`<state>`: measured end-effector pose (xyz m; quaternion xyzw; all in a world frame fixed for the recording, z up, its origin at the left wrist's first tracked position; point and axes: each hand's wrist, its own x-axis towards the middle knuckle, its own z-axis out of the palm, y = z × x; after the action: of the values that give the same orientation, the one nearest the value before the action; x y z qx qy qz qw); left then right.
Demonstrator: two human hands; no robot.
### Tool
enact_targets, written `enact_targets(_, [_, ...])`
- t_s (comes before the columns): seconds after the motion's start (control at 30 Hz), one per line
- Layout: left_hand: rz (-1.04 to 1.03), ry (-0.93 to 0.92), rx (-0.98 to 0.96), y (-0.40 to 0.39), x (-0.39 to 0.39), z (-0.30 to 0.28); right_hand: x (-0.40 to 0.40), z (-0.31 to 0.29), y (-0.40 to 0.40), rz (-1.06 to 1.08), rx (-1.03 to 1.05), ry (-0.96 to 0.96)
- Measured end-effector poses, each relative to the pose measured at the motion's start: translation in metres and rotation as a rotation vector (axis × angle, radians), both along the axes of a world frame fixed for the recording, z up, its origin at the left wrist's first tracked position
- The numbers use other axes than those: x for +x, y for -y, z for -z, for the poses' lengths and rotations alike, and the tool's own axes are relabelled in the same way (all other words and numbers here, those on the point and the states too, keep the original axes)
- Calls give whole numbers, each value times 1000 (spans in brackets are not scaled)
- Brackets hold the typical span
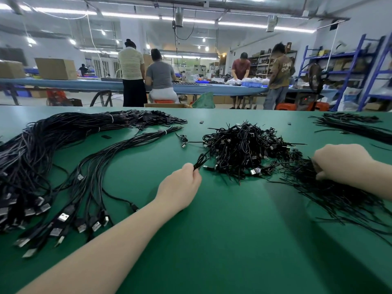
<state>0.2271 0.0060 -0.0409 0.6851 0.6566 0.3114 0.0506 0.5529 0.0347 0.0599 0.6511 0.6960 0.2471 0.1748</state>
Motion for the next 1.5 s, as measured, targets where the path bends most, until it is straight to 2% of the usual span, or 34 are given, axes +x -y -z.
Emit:
enact_targets(0.13, [-19, 54, -11, 1, -1, -2, 8, 7, -1, 42, -28, -128])
enact_targets(0.27, [-22, 66, -32, 3, 0, -2, 9, 15, -8, 23, -6, -77])
enact_targets(0.33, [-22, 62, -39, 3, -1, -1, 9, 17, -10, 47, -24, -117])
enact_targets(0.5, [-7, 11, -47, 2, 0, -2, 12, 22, -16, 108, -8, -266])
enact_targets(0.63, [-1, -20, -38, 1, -1, -2, 20, 21, -26, 152, -26, -456])
enact_targets(0.8, [-15, 0, -15, 1, -1, -1, 27, 18, -30, 116, 37, -545])
enact_targets(0.9, [-21, 14, -22, 0, -2, -1, 27, 18, -33, 85, 75, -668])
enact_targets(1.0, [-5, 114, -73, -5, -3, -7, 14, 15, -27, -103, 333, -888])
enact_targets(1.07, [54, 287, -141, -10, -4, -14, -9, 12, -14, -309, 495, -1045])
enact_targets(1.1, [102, 384, -184, -11, -5, -18, -24, 11, -6, -409, 510, -1102])
enact_targets(1.17, [203, 504, -268, -11, -4, -25, -63, 11, 13, -608, 436, -1158])
enact_targets(1.3, [350, 503, -327, -5, 1, -28, -131, 19, 36, -924, 237, -1013])
enact_targets(1.4, [386, 497, -328, 1, 7, -26, -158, 21, 38, -981, 156, -998])
enact_targets(1.5, [372, 289, -280, 1, 9, -27, -168, 18, 35, -972, 104, -995])
